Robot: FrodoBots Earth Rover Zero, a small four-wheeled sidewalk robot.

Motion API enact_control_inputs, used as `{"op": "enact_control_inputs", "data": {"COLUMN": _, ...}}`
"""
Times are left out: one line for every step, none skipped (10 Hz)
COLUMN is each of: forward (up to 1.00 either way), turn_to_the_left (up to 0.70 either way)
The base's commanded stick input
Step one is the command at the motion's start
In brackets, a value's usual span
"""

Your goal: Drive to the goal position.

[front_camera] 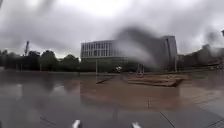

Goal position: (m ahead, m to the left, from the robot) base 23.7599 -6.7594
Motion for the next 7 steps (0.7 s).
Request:
{"op": "enact_control_inputs", "data": {"forward": 0.70, "turn_to_the_left": 0.00}}
{"op": "enact_control_inputs", "data": {"forward": 0.70, "turn_to_the_left": 0.00}}
{"op": "enact_control_inputs", "data": {"forward": 0.70, "turn_to_the_left": 0.00}}
{"op": "enact_control_inputs", "data": {"forward": 0.70, "turn_to_the_left": 0.00}}
{"op": "enact_control_inputs", "data": {"forward": 0.70, "turn_to_the_left": 0.00}}
{"op": "enact_control_inputs", "data": {"forward": 0.70, "turn_to_the_left": 0.00}}
{"op": "enact_control_inputs", "data": {"forward": 0.70, "turn_to_the_left": 0.00}}
